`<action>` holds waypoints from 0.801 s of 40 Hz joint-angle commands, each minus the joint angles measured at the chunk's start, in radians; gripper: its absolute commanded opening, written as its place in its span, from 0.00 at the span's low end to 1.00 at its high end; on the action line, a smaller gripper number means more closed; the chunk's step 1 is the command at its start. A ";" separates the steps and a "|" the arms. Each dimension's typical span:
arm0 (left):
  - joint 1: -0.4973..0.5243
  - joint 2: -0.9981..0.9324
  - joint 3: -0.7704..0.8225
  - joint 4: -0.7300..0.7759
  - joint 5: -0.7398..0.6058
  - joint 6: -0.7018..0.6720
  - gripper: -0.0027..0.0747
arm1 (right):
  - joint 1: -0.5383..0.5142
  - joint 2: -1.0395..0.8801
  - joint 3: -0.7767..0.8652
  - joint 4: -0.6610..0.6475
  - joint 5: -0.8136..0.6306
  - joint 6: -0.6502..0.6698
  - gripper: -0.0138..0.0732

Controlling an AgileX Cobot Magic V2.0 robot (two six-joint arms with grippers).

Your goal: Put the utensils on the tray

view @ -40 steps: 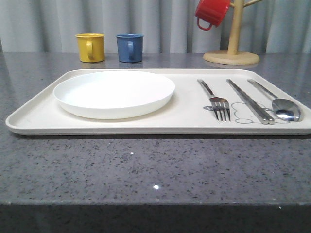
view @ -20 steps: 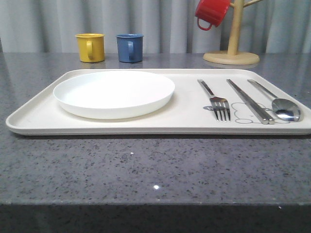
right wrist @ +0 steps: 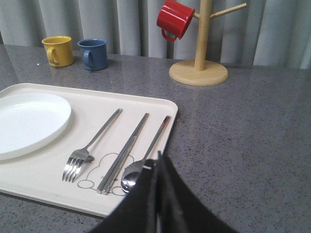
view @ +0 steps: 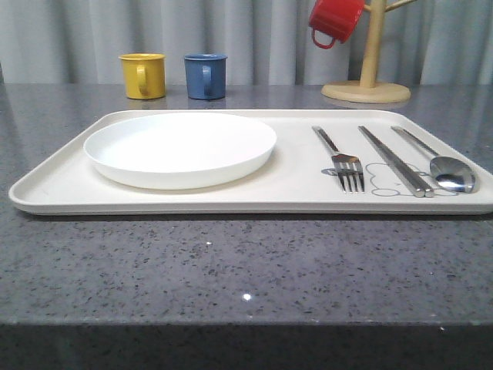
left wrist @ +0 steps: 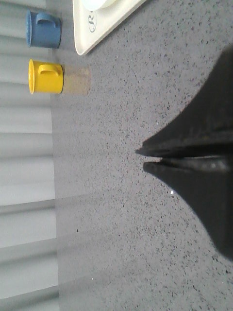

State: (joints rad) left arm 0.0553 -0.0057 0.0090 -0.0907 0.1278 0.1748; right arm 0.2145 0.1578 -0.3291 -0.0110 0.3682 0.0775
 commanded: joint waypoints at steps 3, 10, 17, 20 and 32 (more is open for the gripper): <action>0.003 -0.024 -0.002 -0.002 -0.089 -0.007 0.01 | -0.075 -0.027 0.059 -0.012 -0.121 -0.008 0.02; 0.003 -0.024 -0.002 -0.002 -0.089 -0.007 0.01 | -0.192 -0.121 0.192 -0.011 -0.120 -0.008 0.02; 0.003 -0.024 -0.002 -0.002 -0.089 -0.007 0.01 | -0.234 -0.185 0.309 0.011 -0.147 -0.008 0.02; 0.003 -0.024 -0.002 -0.002 -0.089 -0.007 0.01 | -0.234 -0.186 0.360 0.027 -0.204 -0.008 0.02; 0.003 -0.023 -0.002 -0.002 -0.089 -0.007 0.01 | -0.234 -0.185 0.355 0.035 -0.186 -0.008 0.02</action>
